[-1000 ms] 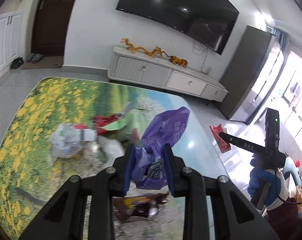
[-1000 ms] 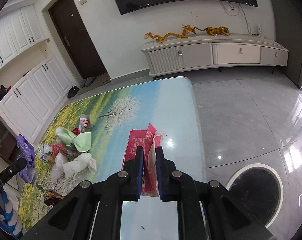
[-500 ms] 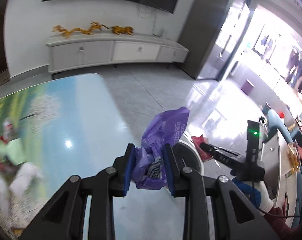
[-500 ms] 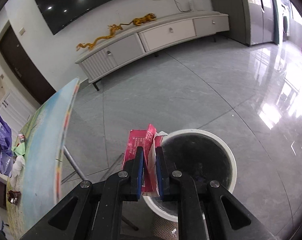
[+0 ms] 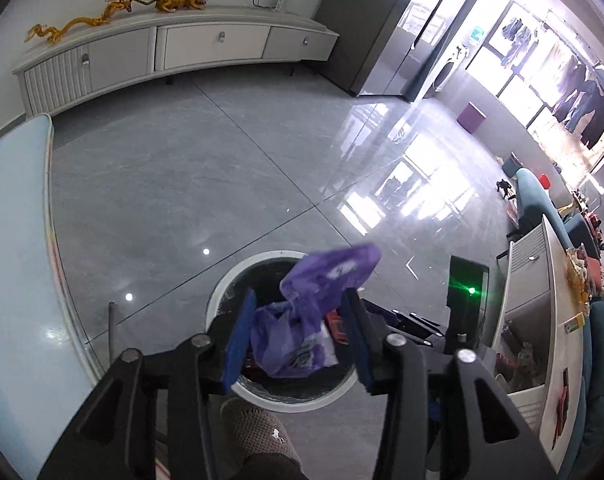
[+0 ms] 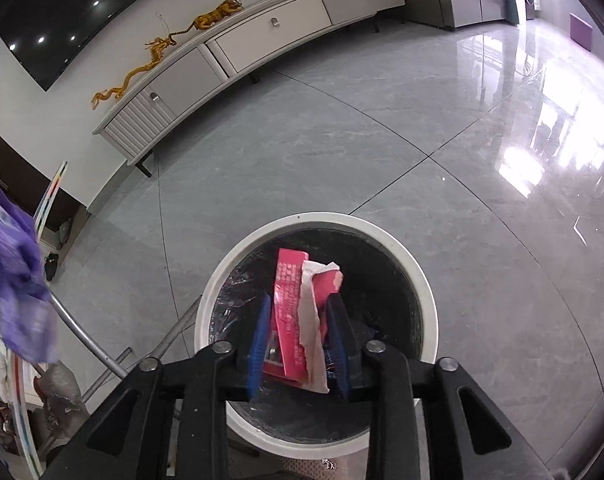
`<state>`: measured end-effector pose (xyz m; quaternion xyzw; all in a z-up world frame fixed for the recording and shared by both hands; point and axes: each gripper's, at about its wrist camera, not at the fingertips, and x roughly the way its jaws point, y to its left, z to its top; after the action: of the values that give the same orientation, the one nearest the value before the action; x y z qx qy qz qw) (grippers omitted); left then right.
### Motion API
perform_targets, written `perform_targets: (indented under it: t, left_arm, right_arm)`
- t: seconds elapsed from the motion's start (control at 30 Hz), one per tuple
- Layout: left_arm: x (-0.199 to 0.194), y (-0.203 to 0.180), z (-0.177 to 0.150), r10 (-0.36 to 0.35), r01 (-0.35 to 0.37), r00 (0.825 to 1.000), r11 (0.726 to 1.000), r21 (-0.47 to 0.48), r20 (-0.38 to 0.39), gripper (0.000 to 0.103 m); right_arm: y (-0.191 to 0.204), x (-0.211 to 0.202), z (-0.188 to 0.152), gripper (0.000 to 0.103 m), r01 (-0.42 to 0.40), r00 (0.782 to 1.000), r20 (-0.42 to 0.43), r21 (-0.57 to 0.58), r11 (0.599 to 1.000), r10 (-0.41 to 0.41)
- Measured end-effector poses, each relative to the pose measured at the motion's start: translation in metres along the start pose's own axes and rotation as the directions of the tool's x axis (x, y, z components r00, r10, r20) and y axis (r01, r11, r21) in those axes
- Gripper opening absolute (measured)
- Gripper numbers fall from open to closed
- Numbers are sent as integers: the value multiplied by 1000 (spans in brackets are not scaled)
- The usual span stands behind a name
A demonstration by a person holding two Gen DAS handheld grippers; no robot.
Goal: Collect trash
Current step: 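Carry both items over the bin and open both tools to release them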
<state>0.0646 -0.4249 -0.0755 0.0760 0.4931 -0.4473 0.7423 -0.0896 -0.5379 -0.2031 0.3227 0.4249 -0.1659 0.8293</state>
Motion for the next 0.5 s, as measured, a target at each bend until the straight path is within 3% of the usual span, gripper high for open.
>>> perform_targets:
  t: [0.03, 0.2, 0.5]
  left_arm:
    - [6, -1, 2, -8, 8, 1000, 1000, -9, -5, 58]
    - [15, -3, 6, -9, 9, 1000, 1000, -14, -17, 58]
    - [-21, 1, -24, 53, -53, 998, 999, 3, 33, 58]
  right_arm:
    - [-3, 1, 0, 39, 2, 1000, 1, 7, 1000, -2]
    - [-9, -3, -2, 39, 13, 1000, 3, 17, 1000, -13]
    - [9, -20, -6, 39, 2, 1000, 23, -16, 1000, -2]
